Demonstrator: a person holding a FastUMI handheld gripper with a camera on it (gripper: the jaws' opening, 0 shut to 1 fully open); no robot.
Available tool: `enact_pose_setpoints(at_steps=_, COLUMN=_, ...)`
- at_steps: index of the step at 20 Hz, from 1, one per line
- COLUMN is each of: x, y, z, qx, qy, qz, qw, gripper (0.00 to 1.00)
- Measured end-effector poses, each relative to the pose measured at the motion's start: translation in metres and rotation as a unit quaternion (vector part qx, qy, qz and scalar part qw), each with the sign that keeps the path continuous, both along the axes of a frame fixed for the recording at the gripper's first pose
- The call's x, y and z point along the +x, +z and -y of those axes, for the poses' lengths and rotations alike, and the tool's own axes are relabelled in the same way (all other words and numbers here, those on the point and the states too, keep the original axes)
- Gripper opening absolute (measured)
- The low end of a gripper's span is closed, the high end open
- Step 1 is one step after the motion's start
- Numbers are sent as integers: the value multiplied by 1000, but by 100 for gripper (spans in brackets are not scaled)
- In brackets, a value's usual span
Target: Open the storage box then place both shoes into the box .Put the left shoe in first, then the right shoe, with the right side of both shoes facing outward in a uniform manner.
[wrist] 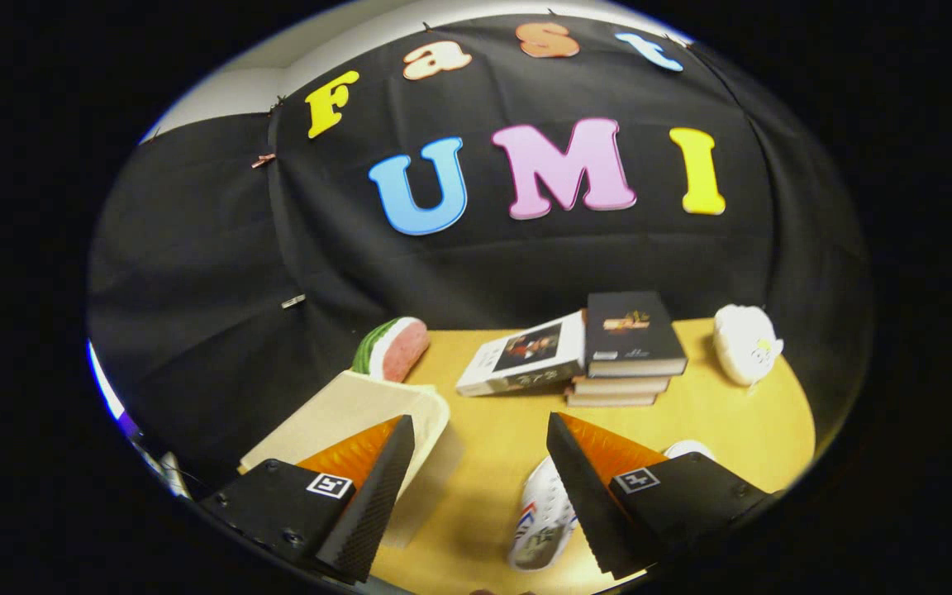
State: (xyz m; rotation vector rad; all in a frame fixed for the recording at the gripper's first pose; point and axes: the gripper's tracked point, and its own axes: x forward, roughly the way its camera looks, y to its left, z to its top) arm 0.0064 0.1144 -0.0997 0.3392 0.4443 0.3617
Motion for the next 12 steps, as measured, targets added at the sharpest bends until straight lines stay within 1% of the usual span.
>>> enact_pose_setpoints(at_steps=2, x=-8, y=-11, z=-27, qx=40, qy=36, qz=-44, qw=998, gripper=98)
enact_pose_setpoints(at_steps=5, x=-21, y=-34, z=-57, qx=81, qy=80, qz=-109, qw=987, gripper=98)
enact_pose_setpoints(at_steps=7, x=-30, y=-52, z=-82, qx=114, qy=108, qz=-169, qw=973, gripper=98)
enact_pose_setpoints(at_steps=9, x=-37, y=-67, z=-98, qx=146, qy=120, qz=-227, qw=955, gripper=98)
enact_pose_setpoints(at_steps=12, x=-37, y=-77, z=-114, qx=187, qy=133, qz=-273, qw=934, gripper=98)
